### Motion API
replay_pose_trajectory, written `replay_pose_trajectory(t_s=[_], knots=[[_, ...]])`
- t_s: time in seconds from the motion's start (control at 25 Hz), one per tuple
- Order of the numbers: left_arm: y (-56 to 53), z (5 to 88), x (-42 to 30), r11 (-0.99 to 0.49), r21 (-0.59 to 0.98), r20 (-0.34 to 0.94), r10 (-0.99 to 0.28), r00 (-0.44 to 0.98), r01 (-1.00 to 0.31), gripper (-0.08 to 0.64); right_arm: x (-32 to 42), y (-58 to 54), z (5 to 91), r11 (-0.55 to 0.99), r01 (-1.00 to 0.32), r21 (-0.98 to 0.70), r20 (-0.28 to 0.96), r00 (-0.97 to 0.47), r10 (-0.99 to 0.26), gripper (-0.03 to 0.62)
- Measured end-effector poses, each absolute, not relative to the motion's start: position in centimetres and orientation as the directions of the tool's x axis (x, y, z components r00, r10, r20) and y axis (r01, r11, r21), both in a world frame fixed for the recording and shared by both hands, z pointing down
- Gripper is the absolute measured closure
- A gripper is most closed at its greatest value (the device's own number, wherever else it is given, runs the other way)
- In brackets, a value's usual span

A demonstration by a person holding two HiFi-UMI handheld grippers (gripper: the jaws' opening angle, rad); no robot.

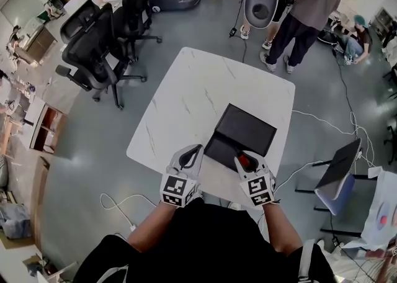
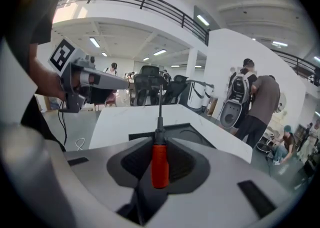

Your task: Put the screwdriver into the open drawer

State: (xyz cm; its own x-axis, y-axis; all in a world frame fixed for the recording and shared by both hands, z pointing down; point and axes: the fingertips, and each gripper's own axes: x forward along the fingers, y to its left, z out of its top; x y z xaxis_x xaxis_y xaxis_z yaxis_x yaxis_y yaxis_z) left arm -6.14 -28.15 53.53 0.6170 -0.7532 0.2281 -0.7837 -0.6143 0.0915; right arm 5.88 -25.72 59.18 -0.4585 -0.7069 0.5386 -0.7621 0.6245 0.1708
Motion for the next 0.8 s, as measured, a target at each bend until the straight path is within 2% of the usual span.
replay_pose_trajectory(t_s=[0.32,0.56,0.8], knots=[[-29.3,54.6,-7.7,-0.618,0.102,0.242,-0.745,0.622,-0.78,0.551,5.0,-26.9,65.2,0.734,-0.63,0.255,0.748,-0.352,-0.562,0.505],[-29.8,54.8,-8.4,-0.609,0.115,0.24,-0.75,0.617,-0.785,0.551,5.8,-26.7,69.5,0.781,-0.592,0.199,0.865,-0.269,-0.424,0.505],[-30.4,54.8,-9.1,-0.601,0.112,0.238,-0.757,0.608,-0.792,0.551,5.9,-26.2,71.9,0.812,-0.566,0.144,0.924,-0.217,-0.316,0.505]])
